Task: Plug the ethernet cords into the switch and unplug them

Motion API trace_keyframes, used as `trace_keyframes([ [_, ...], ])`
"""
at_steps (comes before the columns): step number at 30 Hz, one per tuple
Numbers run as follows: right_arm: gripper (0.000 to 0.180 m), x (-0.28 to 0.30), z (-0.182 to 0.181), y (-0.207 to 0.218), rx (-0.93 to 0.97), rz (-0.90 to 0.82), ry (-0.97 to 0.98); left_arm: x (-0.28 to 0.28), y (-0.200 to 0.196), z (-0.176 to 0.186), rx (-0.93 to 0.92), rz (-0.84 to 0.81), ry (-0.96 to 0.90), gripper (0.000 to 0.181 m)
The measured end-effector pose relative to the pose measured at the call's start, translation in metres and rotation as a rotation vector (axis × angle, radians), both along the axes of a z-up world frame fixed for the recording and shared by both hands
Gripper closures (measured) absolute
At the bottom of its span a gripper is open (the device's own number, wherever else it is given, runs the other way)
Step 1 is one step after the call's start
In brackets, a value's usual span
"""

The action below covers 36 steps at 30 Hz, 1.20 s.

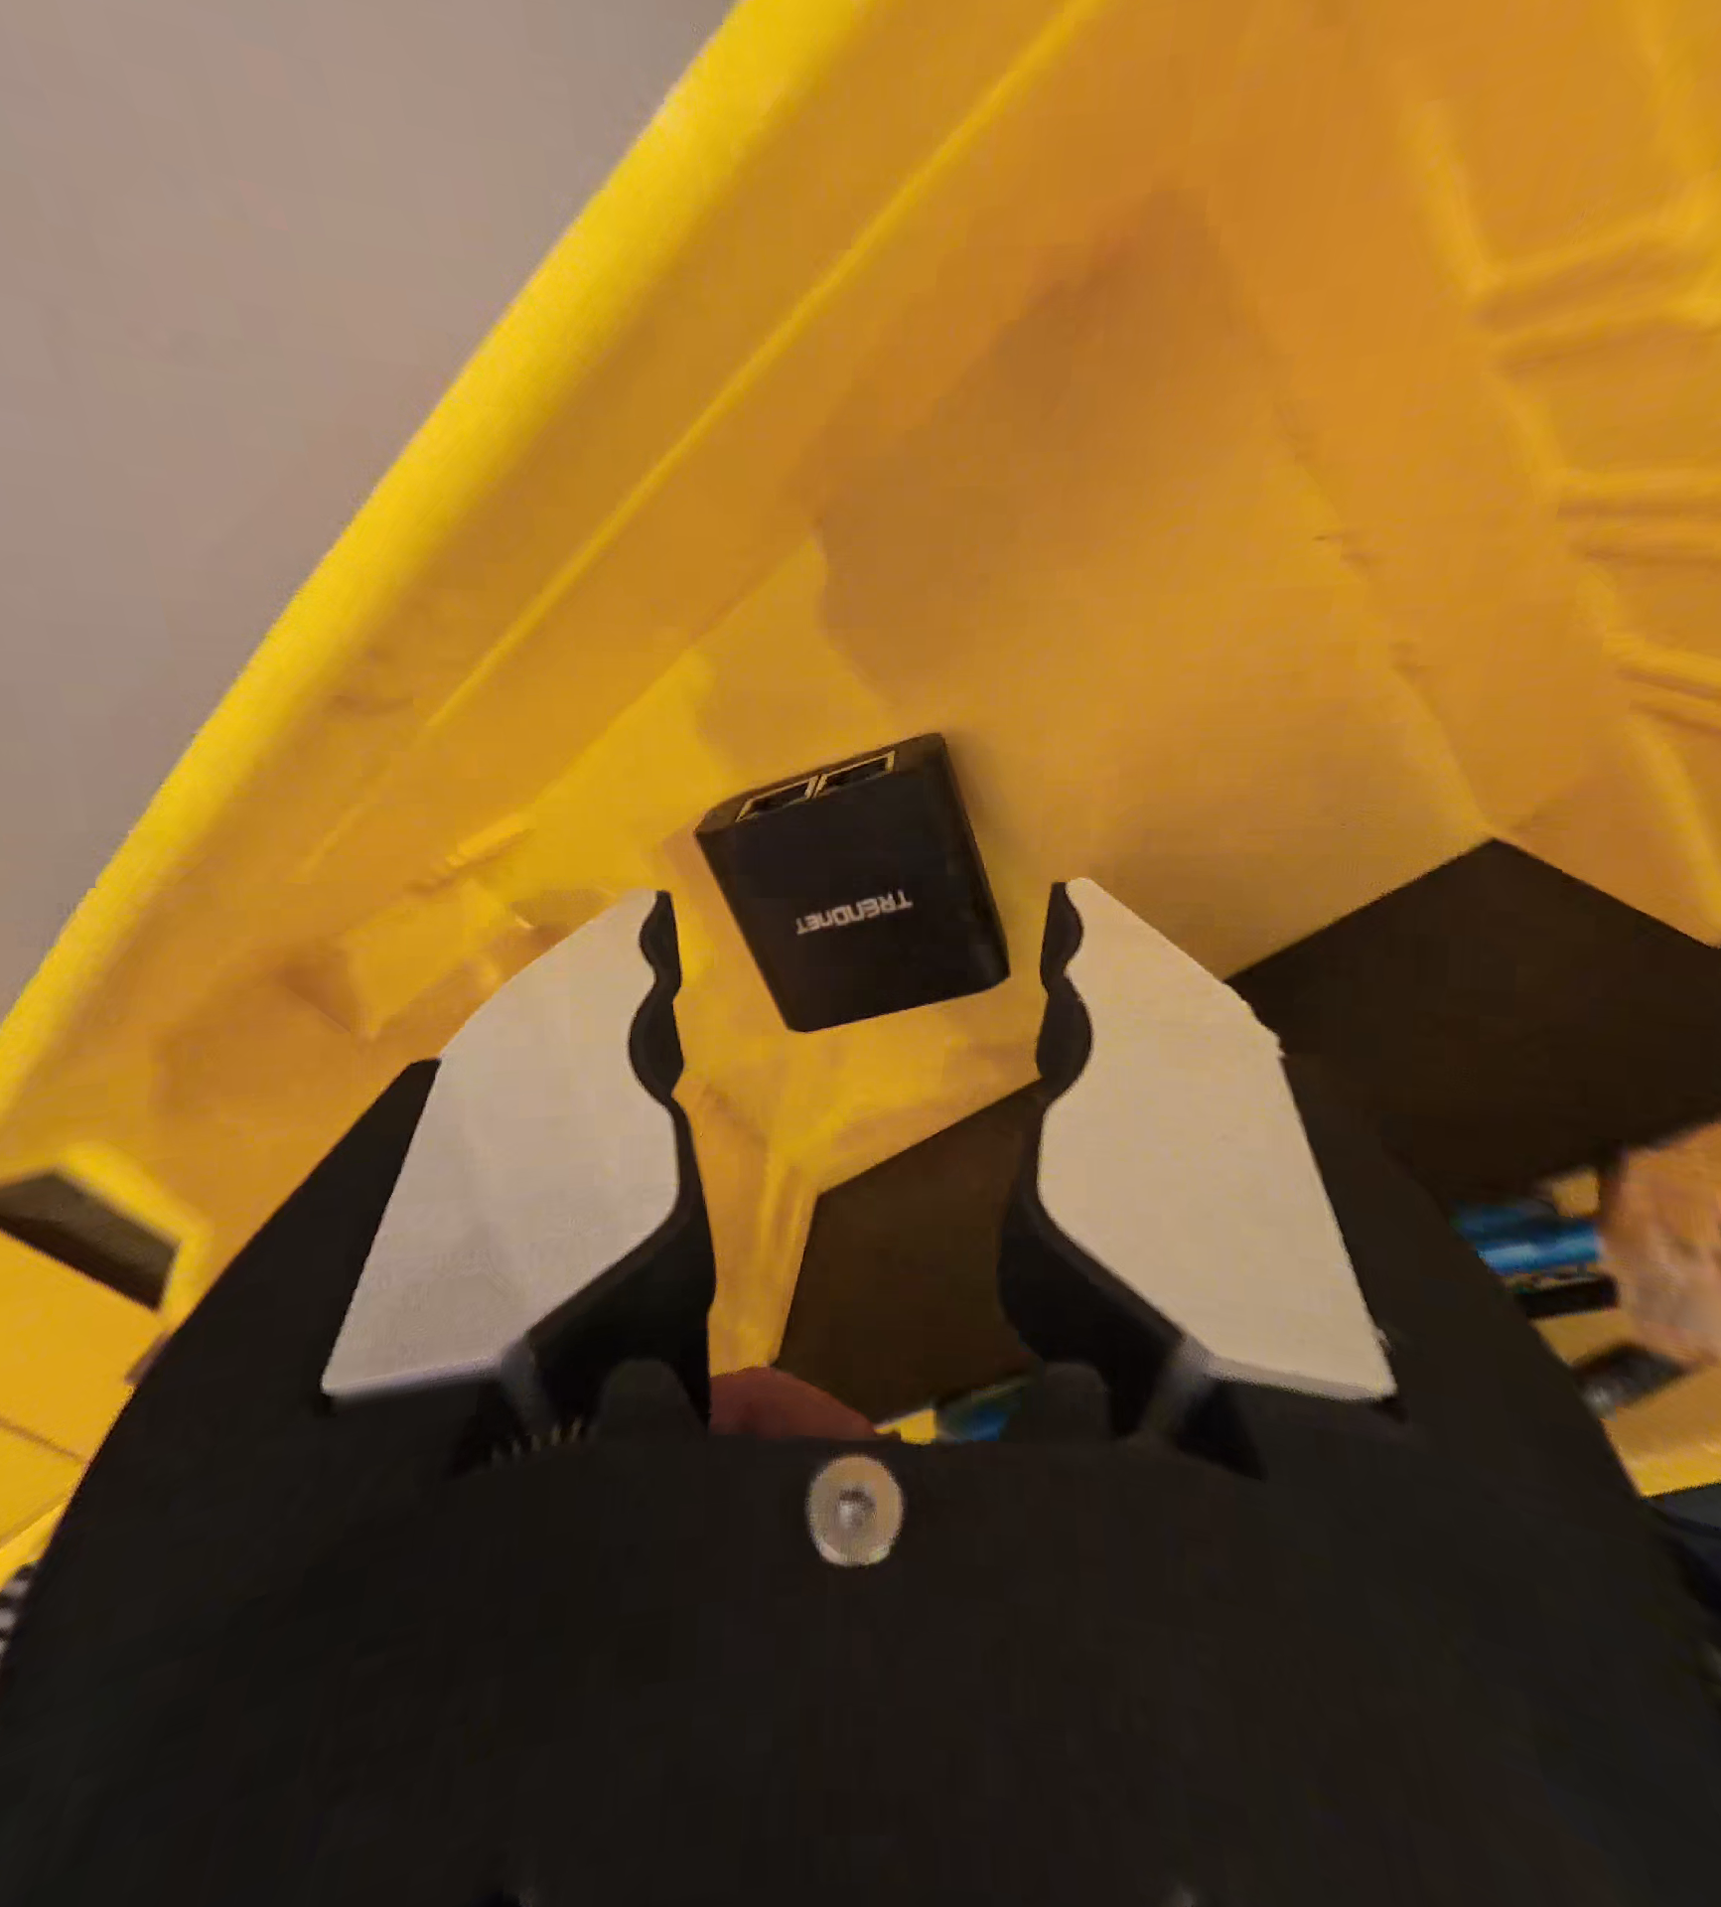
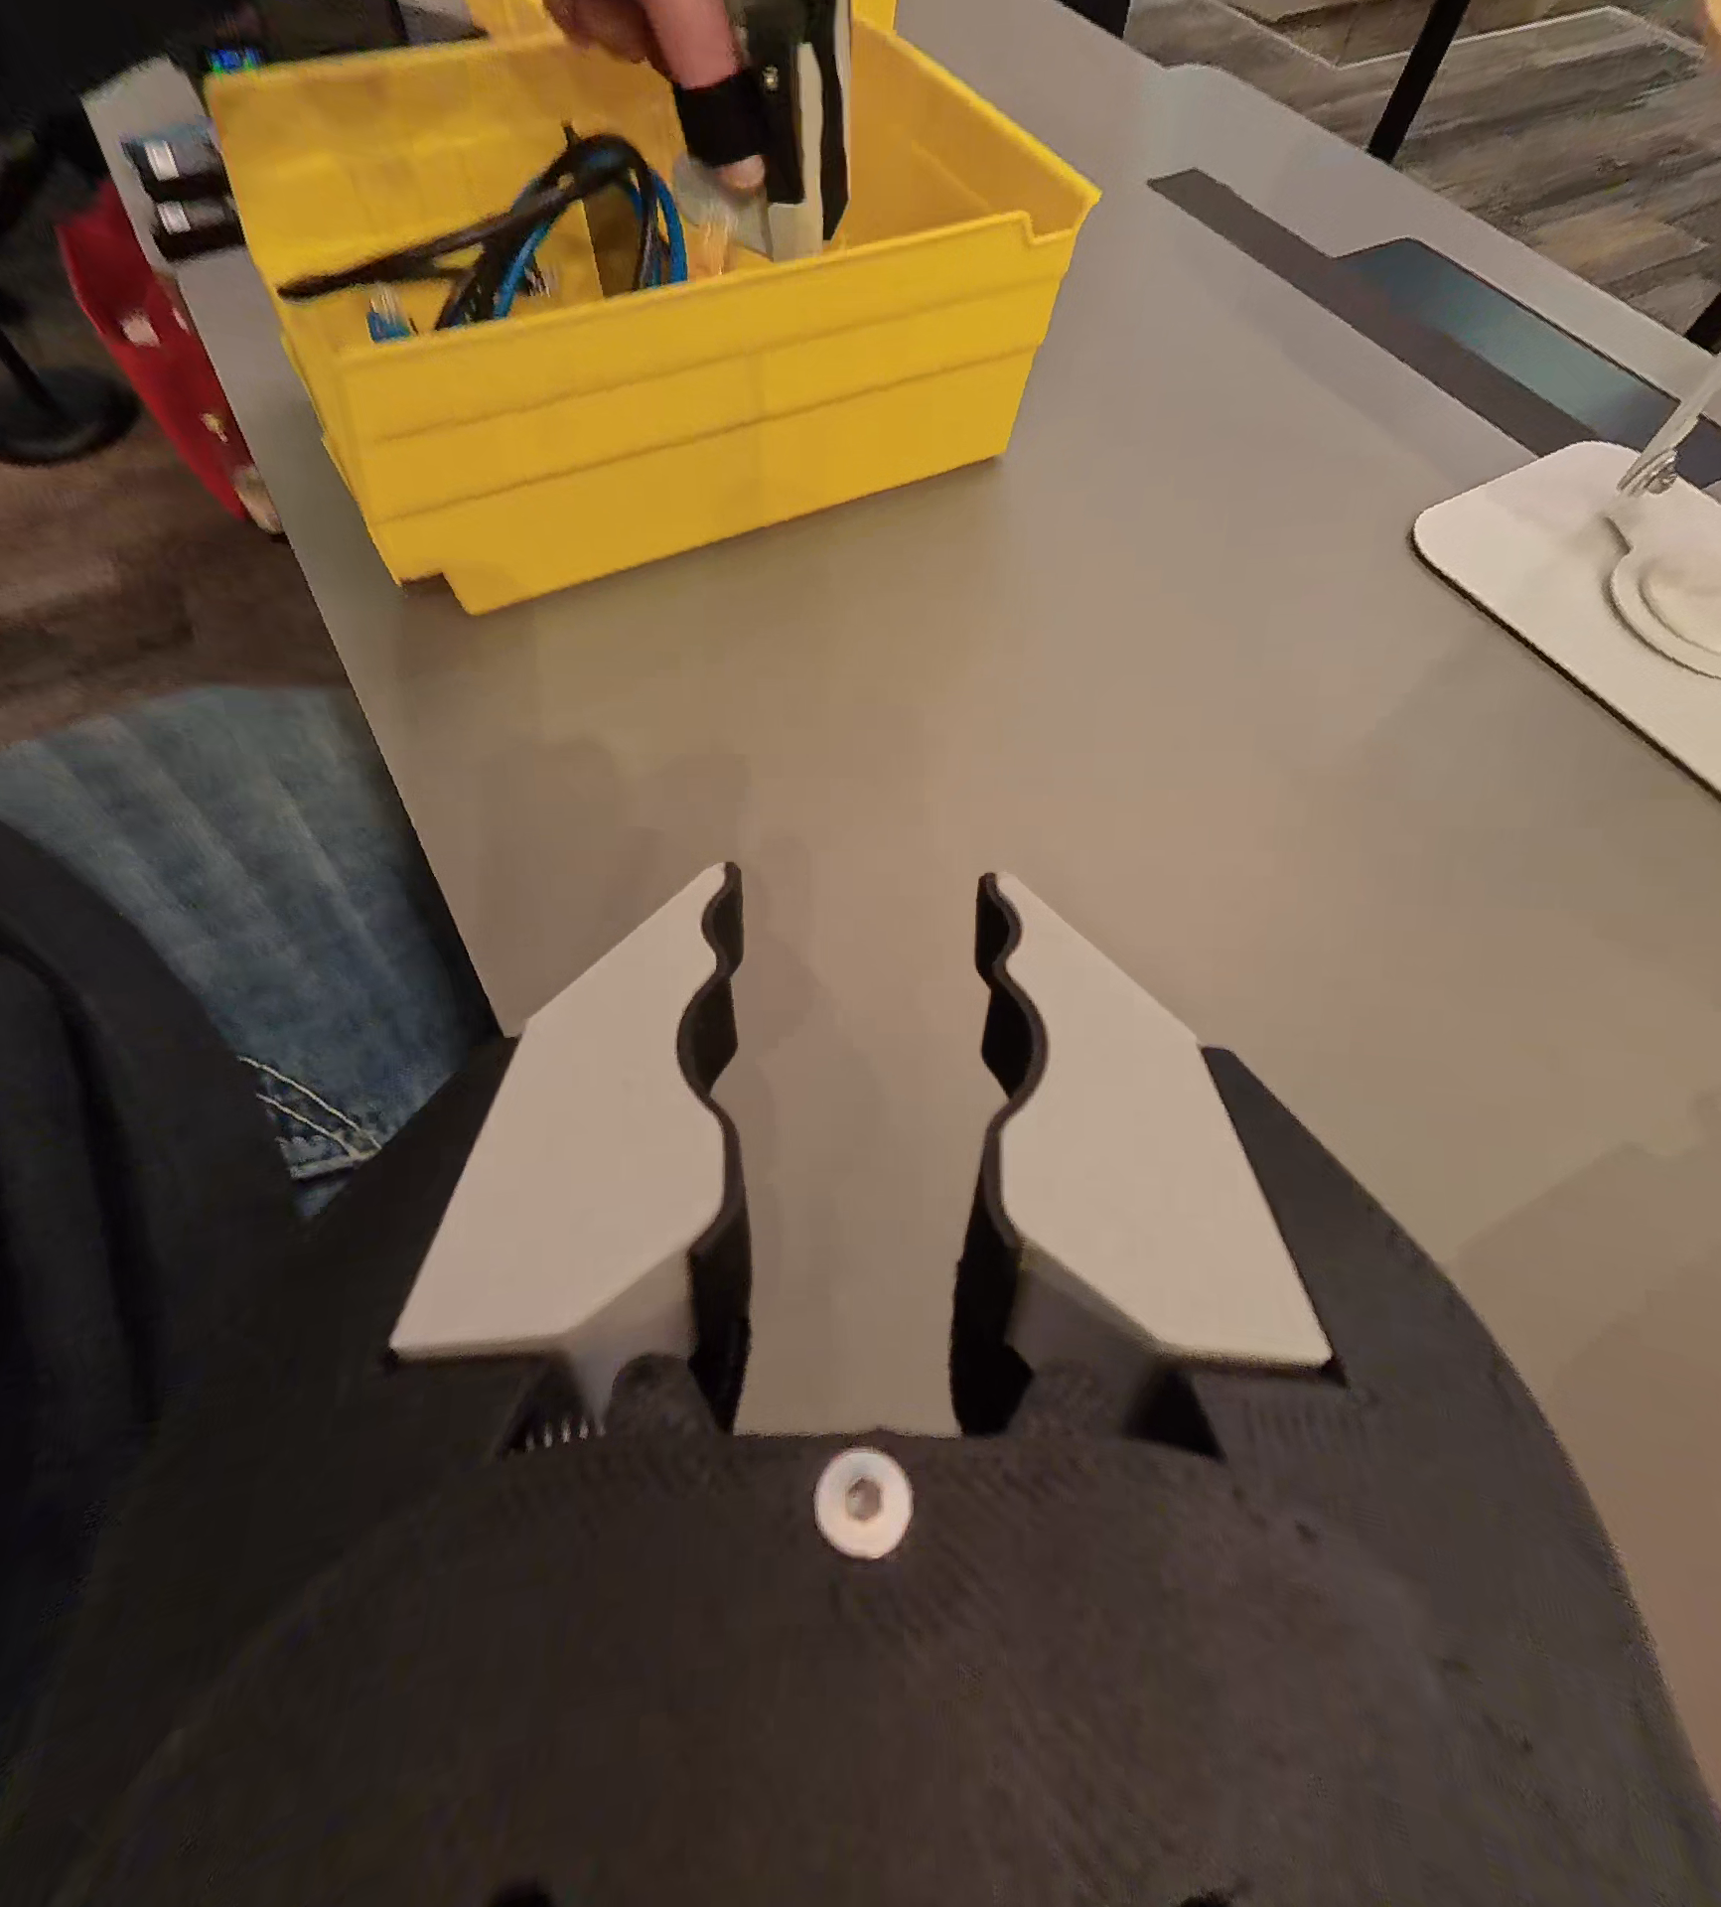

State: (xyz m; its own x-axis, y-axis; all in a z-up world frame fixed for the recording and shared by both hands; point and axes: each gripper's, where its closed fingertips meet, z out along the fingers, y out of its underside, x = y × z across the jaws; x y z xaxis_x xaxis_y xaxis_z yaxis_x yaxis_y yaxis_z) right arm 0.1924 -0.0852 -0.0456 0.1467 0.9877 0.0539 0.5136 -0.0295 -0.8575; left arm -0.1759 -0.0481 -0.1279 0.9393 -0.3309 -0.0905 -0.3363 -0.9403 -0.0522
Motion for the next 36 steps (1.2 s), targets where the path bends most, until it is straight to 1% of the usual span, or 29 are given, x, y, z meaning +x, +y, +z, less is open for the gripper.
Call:
trace_keyframes([
  [3,0.136,0.001,-0.008,-0.002,0.021,0.019,-0.025,0.004,-0.004,-0.023,-0.115,0.023,-0.025,0.102],
  [6,0.136,-0.001,-0.01,-0.005,0.013,0.039,-0.022,-0.002,-0.005,-0.034,-0.16,0.043,0.015,0.105],
  [10,0.136,-0.001,-0.016,-0.007,0.017,0.062,-0.037,-0.001,-0.005,-0.035,-0.159,0.073,-0.023,0.108],
  [11,0.136,-0.002,-0.017,-0.008,0.011,0.067,-0.034,-0.001,-0.006,-0.035,-0.157,0.068,-0.034,0.114],
  [12,0.136,-0.002,-0.016,-0.008,0.008,0.07,-0.03,0.0,-0.006,-0.035,-0.152,0.06,-0.042,0.117],
  [19,0.136,0.001,-0.016,-0.005,0.004,0.066,-0.024,0.003,-0.005,-0.032,-0.101,0.023,-0.044,0.119],
  [22,0.136,0.002,-0.018,-0.003,0.004,0.062,-0.032,0.003,0.0,-0.021,-0.036,0.009,-0.038,0.119],
  [30,0.136,0.001,-0.023,-0.003,0.013,0.063,-0.051,0.011,0.006,0.025,0.101,-0.049,-0.023,0.119],
  [36,0.136,0.002,-0.023,-0.001,0.021,0.053,-0.055,0.025,0.008,0.07,0.192,-0.101,0.019,0.12],
])
